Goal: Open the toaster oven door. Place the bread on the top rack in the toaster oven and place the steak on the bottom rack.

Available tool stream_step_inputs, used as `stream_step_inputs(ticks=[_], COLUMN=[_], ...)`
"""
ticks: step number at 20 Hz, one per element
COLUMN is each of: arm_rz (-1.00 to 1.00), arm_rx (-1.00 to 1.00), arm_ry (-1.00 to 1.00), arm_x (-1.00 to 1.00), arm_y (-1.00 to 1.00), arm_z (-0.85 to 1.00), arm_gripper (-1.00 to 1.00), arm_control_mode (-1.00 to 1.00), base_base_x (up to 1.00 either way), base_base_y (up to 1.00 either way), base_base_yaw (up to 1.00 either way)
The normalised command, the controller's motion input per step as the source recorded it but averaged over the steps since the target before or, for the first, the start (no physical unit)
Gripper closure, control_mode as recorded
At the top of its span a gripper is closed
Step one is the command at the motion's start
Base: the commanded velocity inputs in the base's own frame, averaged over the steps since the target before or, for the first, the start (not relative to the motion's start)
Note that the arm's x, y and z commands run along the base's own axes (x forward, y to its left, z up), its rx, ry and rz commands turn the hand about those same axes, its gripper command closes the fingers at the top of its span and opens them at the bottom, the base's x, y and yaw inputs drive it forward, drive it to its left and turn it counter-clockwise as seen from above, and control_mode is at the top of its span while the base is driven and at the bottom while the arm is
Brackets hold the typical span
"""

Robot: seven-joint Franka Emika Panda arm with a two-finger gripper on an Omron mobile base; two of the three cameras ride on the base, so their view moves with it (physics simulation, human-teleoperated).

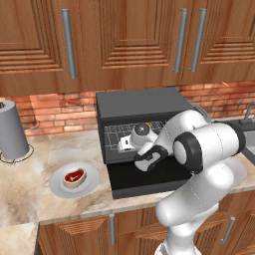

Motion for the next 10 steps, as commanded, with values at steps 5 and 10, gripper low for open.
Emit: stream_step_inputs(ticks=[5,10], arm_rz=[0.0,0.0], arm_rx=[0.0,0.0], arm_ry=[0.0,0.0], arm_x=[-0.7,-0.71], arm_y=[0.0,0.0], arm_z=[0.0,0.0], arm_gripper=[1.0,1.0], arm_control_mode=[-1.0,-1.0], base_base_x=[0.0,0.0], base_base_y=[0.0,0.0], base_base_yaw=[0.0,0.0])
